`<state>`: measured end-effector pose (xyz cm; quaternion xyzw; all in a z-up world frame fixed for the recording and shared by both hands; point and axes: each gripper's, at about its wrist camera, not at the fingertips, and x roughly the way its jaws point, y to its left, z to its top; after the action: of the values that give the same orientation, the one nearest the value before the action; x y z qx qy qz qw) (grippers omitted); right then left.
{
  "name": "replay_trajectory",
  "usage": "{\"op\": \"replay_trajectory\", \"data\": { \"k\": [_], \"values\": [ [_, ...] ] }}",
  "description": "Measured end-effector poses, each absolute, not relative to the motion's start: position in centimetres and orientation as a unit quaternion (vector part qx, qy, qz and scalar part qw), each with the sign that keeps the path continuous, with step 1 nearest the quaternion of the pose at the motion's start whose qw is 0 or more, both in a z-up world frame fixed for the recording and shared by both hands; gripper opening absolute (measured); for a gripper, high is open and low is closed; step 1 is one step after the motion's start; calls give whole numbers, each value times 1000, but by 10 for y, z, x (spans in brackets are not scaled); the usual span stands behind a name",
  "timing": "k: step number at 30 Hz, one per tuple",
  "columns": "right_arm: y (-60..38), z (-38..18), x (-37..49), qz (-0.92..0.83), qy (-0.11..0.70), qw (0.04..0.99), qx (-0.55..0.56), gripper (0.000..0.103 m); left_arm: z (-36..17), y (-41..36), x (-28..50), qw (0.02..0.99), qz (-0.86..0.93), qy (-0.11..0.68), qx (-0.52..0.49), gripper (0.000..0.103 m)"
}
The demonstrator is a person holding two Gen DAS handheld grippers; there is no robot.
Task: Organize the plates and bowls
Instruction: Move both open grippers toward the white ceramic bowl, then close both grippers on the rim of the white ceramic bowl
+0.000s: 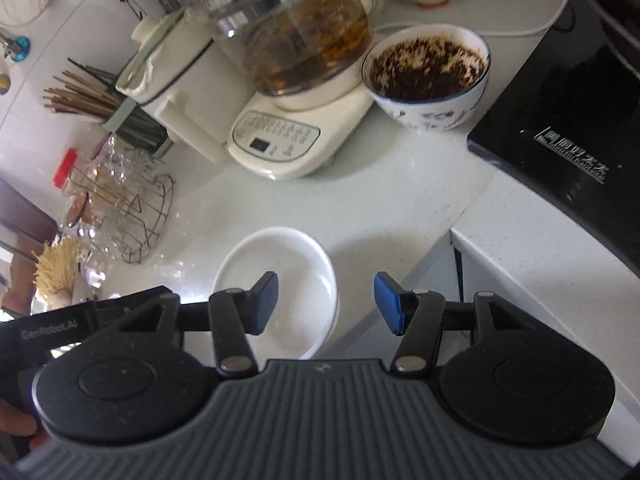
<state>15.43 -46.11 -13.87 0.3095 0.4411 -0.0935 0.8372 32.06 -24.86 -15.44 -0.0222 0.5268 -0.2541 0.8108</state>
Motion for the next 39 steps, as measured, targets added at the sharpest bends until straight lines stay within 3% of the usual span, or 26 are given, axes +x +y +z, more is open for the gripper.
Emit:
{"op": "replay_trajectory", "data": {
  "k": [18, 26, 32, 39],
  "values": [
    [-462, -172, 178, -64, 475, 818, 318, 48, -195, -269, 335, 779, -247, 575, -32, 46],
    [-460, -184, 177, -70, 489, 805, 328, 34, -203, -268, 335, 771, -254, 583, -39, 28],
    [-458, -188, 176, -65, 489, 808, 321, 16, -203, -269, 333, 781, -252, 570, -31, 10],
    [-454, -186, 176, -63, 489, 815, 305, 13, -201, -268, 330, 783, -265, 562, -33, 7]
  ]
}}
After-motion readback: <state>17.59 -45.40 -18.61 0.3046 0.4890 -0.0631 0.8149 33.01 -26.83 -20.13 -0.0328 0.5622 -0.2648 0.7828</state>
